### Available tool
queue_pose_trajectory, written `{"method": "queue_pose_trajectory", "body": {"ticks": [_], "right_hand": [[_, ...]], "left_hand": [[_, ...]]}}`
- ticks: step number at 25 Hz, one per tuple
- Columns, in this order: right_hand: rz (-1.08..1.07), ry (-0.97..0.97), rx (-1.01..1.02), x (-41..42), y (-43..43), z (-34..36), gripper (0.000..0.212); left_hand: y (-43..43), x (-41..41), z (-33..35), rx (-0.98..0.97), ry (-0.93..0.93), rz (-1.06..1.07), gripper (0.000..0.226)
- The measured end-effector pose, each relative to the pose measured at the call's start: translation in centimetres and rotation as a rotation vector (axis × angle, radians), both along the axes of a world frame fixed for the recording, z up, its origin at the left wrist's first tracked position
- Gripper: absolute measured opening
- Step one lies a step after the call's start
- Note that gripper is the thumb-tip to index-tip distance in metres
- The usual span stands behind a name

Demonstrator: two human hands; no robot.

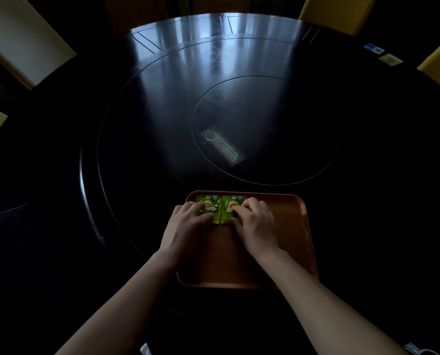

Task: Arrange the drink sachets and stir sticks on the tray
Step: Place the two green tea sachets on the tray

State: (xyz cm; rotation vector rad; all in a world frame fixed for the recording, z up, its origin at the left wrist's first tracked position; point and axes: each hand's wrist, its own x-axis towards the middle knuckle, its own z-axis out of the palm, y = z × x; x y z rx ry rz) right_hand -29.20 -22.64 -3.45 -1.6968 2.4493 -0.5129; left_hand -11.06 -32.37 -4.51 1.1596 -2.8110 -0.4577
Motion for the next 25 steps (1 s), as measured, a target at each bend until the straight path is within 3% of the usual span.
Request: {"method": "queue_pose_trajectory", "body": {"ticks": [8,16,25], "right_hand": [[0.021,-0.022,0.011,-0.2,-0.1,0.2,0.034],[-0.004,-0.120,-0.040,-0.1,1.1,1.2,0.029],[0.001,-0.274,-0.013,3.1,10.4,4.5,0.025]], "left_hand": [[0.1,-0.3,0.4,-0.085,-0.008,-0.030,0.032],[0.7,0.4,1.7,-0.094,0.010,-0.029,0.040],[11.6,7.0,3.9,-0.062,0.264,0.029,0.030]]}}
